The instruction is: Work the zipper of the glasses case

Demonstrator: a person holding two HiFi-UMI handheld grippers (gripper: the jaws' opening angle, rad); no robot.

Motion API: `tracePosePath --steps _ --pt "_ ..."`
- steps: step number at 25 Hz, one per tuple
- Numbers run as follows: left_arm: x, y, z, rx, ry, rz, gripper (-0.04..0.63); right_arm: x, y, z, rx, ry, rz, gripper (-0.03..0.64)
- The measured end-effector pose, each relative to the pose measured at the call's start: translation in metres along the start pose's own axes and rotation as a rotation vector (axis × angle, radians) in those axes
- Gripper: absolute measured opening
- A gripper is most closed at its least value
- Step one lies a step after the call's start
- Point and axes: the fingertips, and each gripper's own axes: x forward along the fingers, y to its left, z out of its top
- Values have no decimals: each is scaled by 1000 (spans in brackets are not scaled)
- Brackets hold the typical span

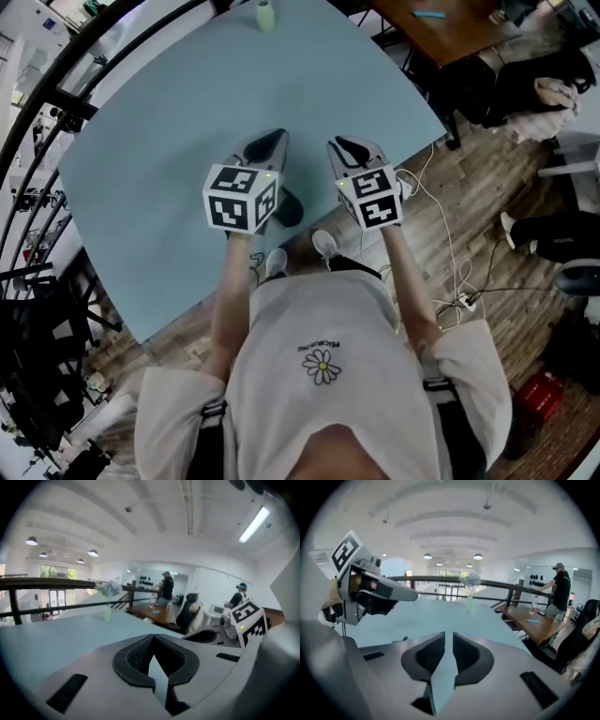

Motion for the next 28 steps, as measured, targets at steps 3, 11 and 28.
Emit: tracePosePath --steps 3,11,28 --pt "-36 1 55 -69 -237 109 15 -22 -16 62 15 -191 -26 33" --pt "-92 10 98 41 -435 288 15 -71 -15 149 -40 -528 -66 9" --pt "-154 35 117 192 -549 512 14 -80 15 164 -52 -600 -81 8"
